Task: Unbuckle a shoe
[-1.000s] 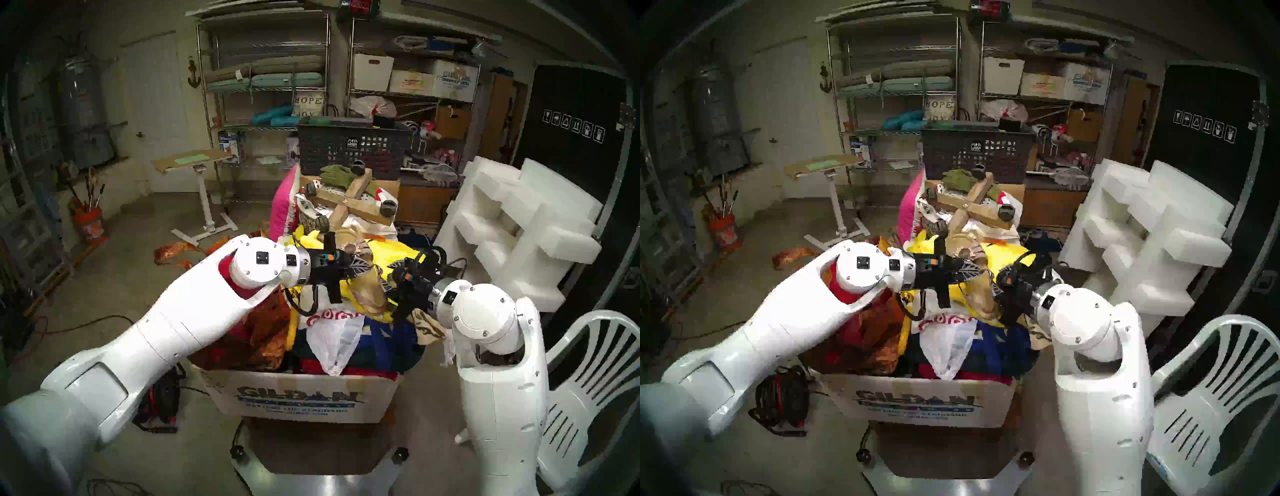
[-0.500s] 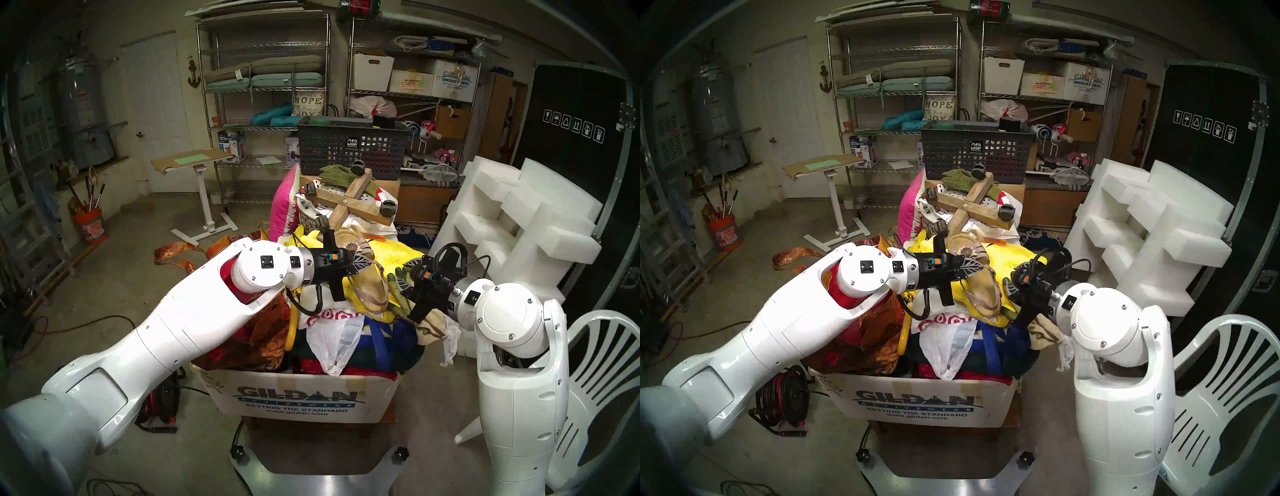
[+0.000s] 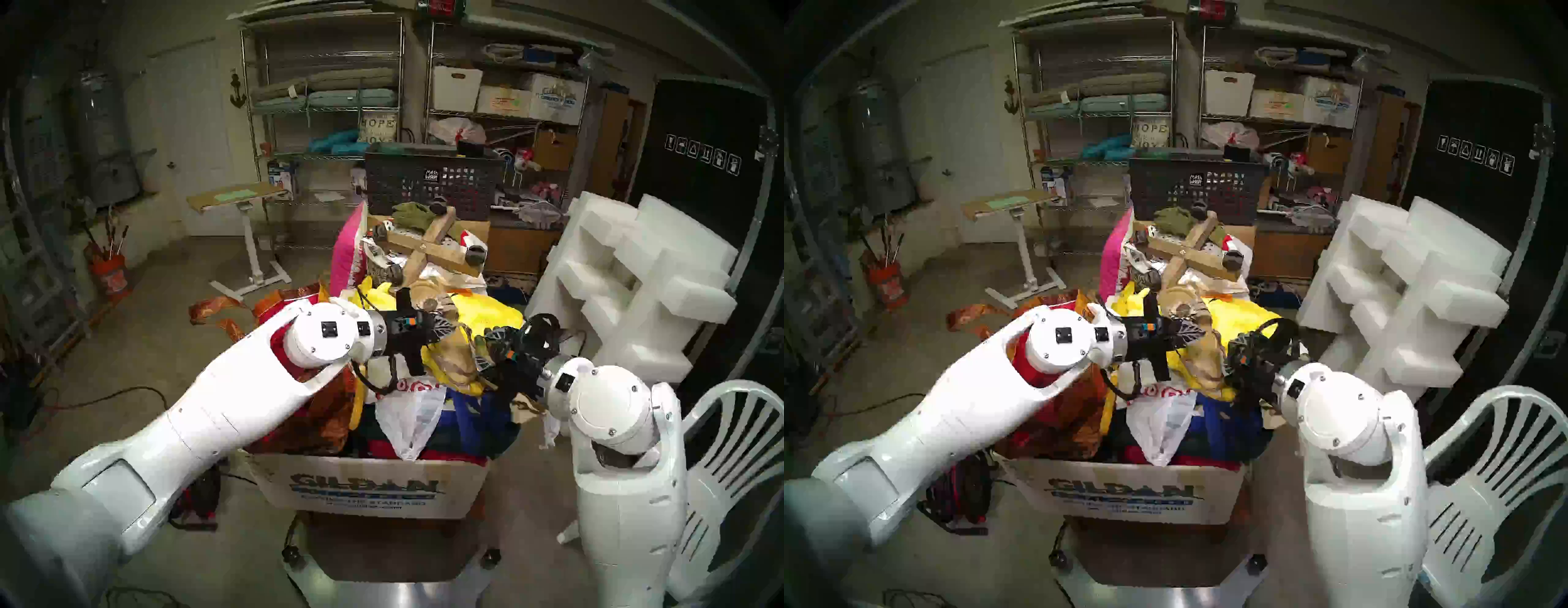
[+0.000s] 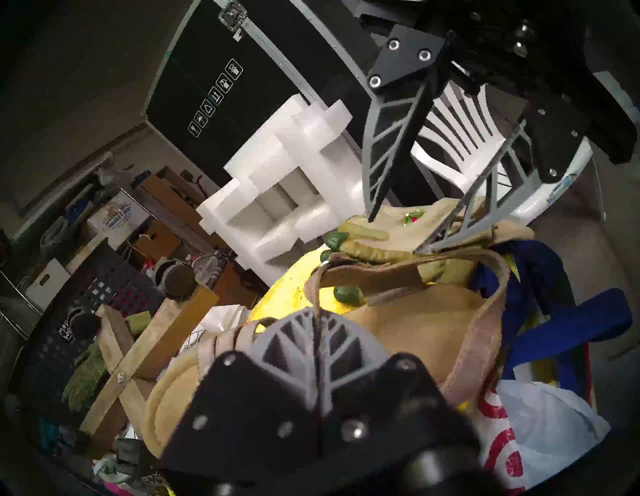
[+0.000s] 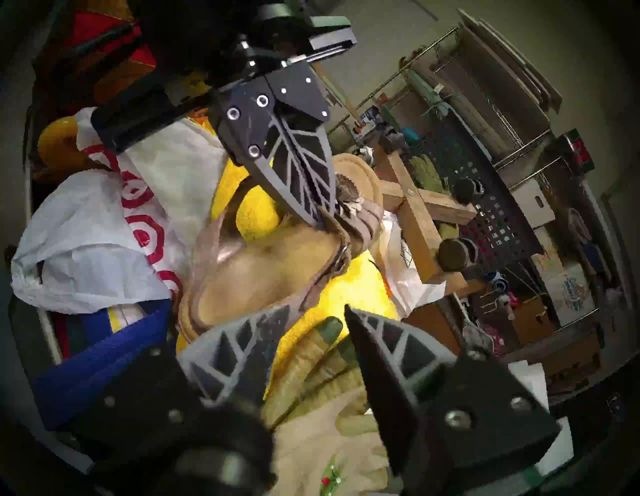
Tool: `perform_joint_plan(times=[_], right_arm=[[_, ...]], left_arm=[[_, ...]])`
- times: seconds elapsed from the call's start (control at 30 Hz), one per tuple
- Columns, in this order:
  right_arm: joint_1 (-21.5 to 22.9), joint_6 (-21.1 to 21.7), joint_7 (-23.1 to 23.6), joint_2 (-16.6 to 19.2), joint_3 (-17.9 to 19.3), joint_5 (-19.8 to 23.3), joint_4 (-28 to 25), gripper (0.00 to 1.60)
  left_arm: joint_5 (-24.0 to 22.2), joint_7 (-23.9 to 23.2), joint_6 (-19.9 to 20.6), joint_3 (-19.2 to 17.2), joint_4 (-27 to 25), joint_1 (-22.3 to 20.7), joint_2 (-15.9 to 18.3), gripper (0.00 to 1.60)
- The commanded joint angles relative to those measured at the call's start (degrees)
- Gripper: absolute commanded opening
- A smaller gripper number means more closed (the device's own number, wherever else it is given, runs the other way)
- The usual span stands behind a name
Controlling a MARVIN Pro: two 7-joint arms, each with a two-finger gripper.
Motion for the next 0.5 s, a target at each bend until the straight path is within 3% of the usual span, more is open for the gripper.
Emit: perform_joint_plan(times=[0.0, 0.47], right_arm=[[0.70, -0.40, -2.01, -0.70, -0.60, -0.59, -0.23, 0.97], [1.34, -0.52, -2.45, -1.25, -2.16, -2.51, 1.74, 1.05]], left_arm=[[-0.27, -0.07, -0.44, -0.78, -1.80, -0.67, 0.33, 0.00], [-0.92, 0.05, -1.20, -0.95, -2.24, -0.04, 1.61, 0.00]])
